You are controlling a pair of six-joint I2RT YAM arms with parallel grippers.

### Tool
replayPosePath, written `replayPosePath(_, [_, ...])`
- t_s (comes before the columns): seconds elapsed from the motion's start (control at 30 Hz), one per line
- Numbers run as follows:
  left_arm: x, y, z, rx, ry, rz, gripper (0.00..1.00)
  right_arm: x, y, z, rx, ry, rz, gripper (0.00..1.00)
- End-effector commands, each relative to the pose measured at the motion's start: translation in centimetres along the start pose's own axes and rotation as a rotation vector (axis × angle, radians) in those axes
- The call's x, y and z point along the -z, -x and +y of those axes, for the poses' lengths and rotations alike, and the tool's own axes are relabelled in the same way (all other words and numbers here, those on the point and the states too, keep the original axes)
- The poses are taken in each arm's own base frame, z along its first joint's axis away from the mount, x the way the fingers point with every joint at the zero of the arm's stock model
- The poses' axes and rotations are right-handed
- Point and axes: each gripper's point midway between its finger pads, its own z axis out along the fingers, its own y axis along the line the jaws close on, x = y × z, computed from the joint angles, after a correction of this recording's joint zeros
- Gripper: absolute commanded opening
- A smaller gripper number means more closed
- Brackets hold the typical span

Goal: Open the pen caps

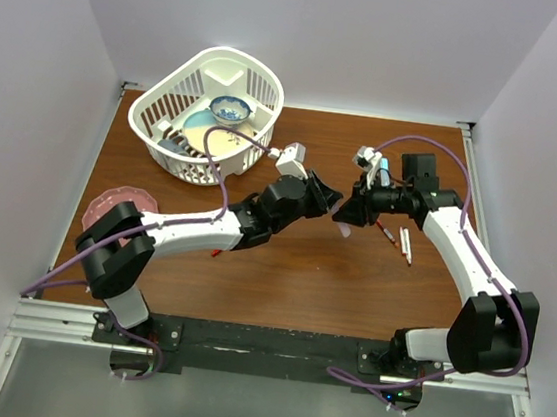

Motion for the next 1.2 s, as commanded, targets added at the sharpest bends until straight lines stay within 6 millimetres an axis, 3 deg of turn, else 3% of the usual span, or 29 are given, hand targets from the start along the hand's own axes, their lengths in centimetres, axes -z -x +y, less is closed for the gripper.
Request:
replayPosePath(0.0, [0.3,2.0,-0.5,-0.075,-0.003,-0.092,0.0,0.4,1.1,1.9,0.07,0.086,-0.062,0.18])
replayPosePath(0.03, [0.6,2.3,-0.7,-0.077,-0.02,-0.107,0.0,0.4,1.1,2.1,0.072,0.102,-0.068,0.25])
replayPosePath(0.07, [1.4,2.3,-0.3,-0.095,-0.044,-0.108,0.0,0.3,1.0,2.7,0.071,0.136,-0.077,0.46])
replayPosePath(0.1, [2.1,3.0,-2.4,-0.08,-0.153,-0.134,0.0,0.2,0.9,3.0,0.071,0.159,-0.081,0.57])
replayPosePath(0.17, [3.4,3.3,-3.0,-0.127,-0.272,-0.14,0.0,-0.1,0.8,3.9,0.049,0.232,-0.1,0.77])
replayPosePath(0.2, [4.5,3.6,-5.0,-0.128,-0.388,-0.145,0.0,-0.2,0.8,4.1,0.039,0.258,-0.106,0.8])
replayPosePath(0.27, [5.0,3.3,-4.9,-0.183,-0.448,-0.13,0.0,-0.3,0.8,5.0,0.011,0.329,-0.121,0.8])
replayPosePath(0.3, [6.0,3.3,-6.3,-0.207,-0.54,-0.134,0.0,-0.3,0.8,5.3,-0.006,0.347,-0.127,0.8])
replayPosePath(0.37, [6.3,3.2,-6.0,-0.236,-0.562,-0.133,0.0,-0.6,0.9,5.8,-0.042,0.375,-0.146,0.8])
replayPosePath(0.4, [7.0,3.3,-7.0,-0.259,-0.626,-0.137,0.0,-0.7,1.0,6.2,-0.047,0.4,-0.155,0.8])
replayPosePath(0.6, [7.9,3.9,-7.5,-0.309,-0.735,-0.169,0.0,-1.8,0.6,6.6,-0.094,0.448,-0.141,0.77])
replayPosePath(0.7, [7.9,4.0,-7.5,-0.319,-0.751,-0.169,0.0,-1.8,0.8,7.2,-0.106,0.485,-0.141,0.63])
replayPosePath(0.73, [7.8,3.9,-7.4,-0.32,-0.75,-0.166,0.0,-1.7,0.9,7.4,-0.102,0.504,-0.149,0.51])
replayPosePath(0.83, [7.7,3.8,-7.0,-0.33,-0.753,-0.165,0.0,-1.3,1.2,8.0,-0.102,0.537,-0.159,0.34])
replayPosePath(0.9, [8.0,3.9,-7.1,-0.331,-0.776,-0.166,0.0,-1.2,1.3,8.3,-0.109,0.551,-0.159,0.38])
replayPosePath(0.97, [8.1,4.1,-7.2,-0.323,-0.796,-0.163,0.0,-1.1,1.4,8.4,-0.109,0.557,-0.16,0.51])
replayPosePath(1.0, [8.1,3.8,-7.2,-0.324,-0.809,-0.146,0.0,-1.1,1.4,8.3,-0.111,0.555,-0.16,0.53])
replayPosePath(1.13, [7.4,2.9,-7.2,-0.327,-0.825,-0.085,0.0,-1.1,1.5,8.3,-0.115,0.552,-0.161,0.53])
replayPosePath(1.17, [7.3,2.7,-7.1,-0.325,-0.822,-0.073,0.0,-1.1,1.6,8.3,-0.113,0.554,-0.161,0.48])
